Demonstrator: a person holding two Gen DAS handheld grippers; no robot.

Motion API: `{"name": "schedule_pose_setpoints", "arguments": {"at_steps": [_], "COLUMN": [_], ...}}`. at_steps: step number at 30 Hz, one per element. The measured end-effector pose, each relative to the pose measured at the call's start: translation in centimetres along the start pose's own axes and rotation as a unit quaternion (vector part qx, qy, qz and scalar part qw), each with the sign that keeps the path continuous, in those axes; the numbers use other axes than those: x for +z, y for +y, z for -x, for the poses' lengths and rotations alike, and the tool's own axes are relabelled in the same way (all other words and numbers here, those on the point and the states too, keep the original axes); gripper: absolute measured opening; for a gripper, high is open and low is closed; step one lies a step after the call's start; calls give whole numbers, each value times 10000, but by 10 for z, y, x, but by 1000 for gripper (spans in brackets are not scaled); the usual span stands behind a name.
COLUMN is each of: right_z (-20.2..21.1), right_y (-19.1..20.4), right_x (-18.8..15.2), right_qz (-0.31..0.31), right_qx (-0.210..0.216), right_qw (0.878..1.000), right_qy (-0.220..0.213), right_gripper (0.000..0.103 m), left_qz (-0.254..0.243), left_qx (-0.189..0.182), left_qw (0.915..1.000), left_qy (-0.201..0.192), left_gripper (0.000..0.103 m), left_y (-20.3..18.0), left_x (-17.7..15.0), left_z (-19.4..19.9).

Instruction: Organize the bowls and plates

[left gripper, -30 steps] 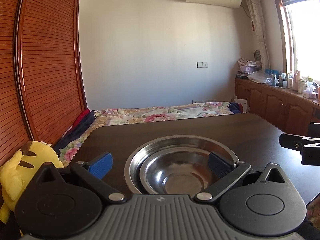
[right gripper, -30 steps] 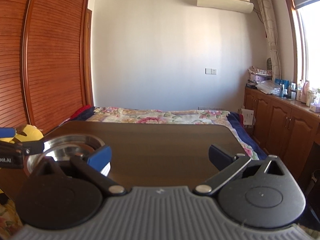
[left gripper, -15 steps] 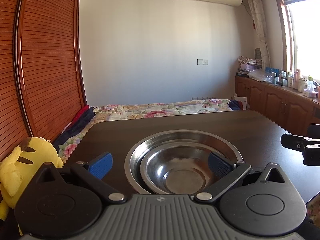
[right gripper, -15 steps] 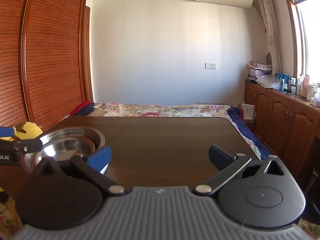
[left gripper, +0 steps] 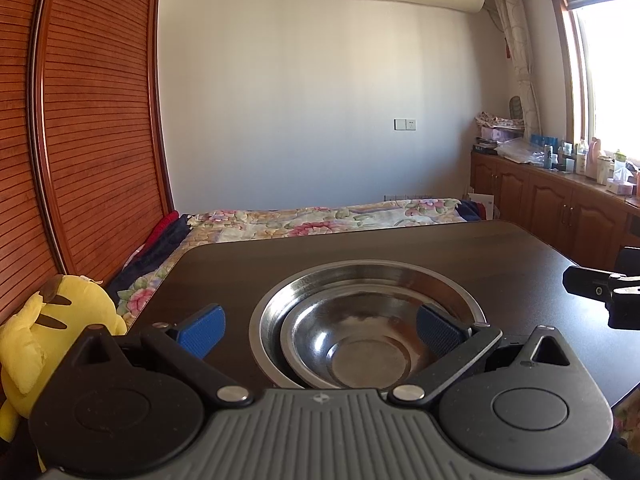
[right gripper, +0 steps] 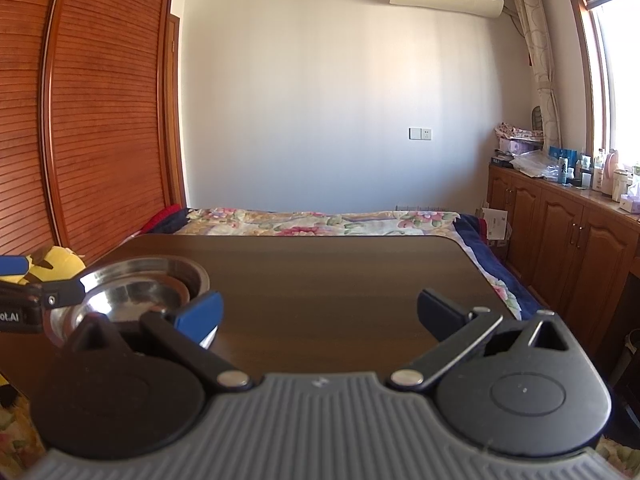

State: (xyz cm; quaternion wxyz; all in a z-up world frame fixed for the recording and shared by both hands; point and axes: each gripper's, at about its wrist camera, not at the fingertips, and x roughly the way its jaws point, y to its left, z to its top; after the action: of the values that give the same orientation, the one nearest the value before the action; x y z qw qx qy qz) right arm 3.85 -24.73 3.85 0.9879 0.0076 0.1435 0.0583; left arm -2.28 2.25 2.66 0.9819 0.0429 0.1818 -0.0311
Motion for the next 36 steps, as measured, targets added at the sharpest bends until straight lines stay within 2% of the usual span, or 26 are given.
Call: {"name": "schedule_pose_setpoints", "arguments": {"at_steps": [36], "right_z": [0], "right_y": [-4], "right_x": [-1], "right_qz": [-39], "right_qx": [-13], "right_qw": [10000], "right_qy": [6], "right_gripper": [103], "left_qz": [-19], "left_qx": [0], "left_qw": [10000], "left_qy": [-4], "left_gripper": [102], "left_y": [-2], "left_x": [-1], "left_z": [1]}}
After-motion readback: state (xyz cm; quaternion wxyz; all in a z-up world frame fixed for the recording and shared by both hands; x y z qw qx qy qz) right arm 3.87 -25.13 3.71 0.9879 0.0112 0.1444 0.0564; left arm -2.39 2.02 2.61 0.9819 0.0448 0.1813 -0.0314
